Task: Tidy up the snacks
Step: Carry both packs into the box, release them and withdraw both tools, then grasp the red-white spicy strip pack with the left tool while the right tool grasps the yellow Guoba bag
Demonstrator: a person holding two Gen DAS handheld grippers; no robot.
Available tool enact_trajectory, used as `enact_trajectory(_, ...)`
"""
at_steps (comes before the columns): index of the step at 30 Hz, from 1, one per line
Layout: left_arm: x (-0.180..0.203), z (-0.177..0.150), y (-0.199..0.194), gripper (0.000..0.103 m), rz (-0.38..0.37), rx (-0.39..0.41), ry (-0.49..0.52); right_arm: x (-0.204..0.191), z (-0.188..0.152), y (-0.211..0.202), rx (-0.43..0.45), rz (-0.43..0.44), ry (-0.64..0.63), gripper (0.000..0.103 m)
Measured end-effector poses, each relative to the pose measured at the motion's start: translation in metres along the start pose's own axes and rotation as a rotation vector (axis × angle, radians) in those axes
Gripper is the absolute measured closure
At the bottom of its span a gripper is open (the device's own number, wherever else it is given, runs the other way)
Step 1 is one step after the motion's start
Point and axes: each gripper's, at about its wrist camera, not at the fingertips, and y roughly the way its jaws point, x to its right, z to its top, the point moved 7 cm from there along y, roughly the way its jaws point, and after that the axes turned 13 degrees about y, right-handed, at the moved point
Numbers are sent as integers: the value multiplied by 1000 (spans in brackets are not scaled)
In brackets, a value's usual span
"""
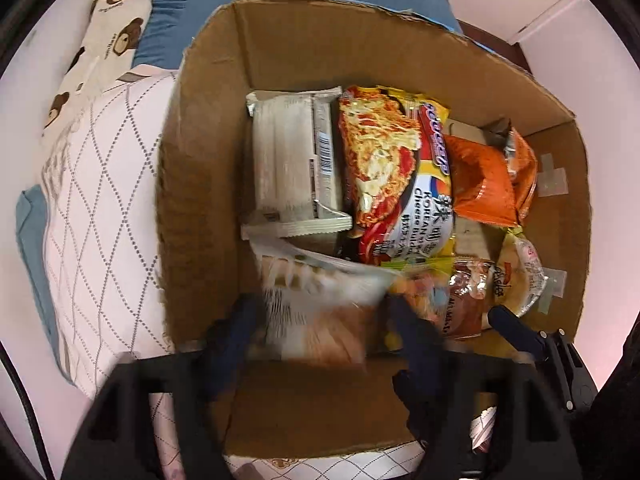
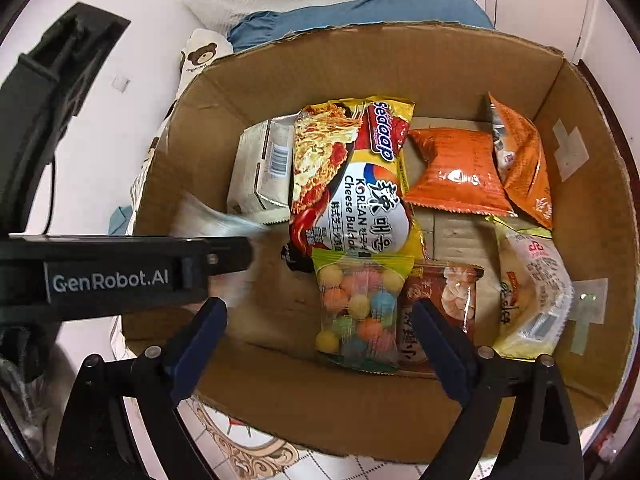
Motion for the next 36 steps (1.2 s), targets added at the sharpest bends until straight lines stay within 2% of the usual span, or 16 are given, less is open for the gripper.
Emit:
enact_trajectory(1,-2,0,-2,9,16,13,-7,2,-2,-4,-1,-10,-2,6)
enact_trajectory(6,-1,-5,-11,9,19,44,-18,20,-5,-24,13,-58,8,5)
enact_trajectory(11,7,-16,-25,9,27,108,-18,44,-4,-48,68,-116,36,5)
enact_trajectory(20,25,-54,-66,9,118,307,19,65,-21,-102,211,-189,12,5)
enact_trajectory(26,46,-87,-107,9,183,464,65,69,-44,-152,322,-185,1,5)
enact_trajectory(36,80,-140,-170,9,214,664,98,68,-88,-237,487,-170,-34,5)
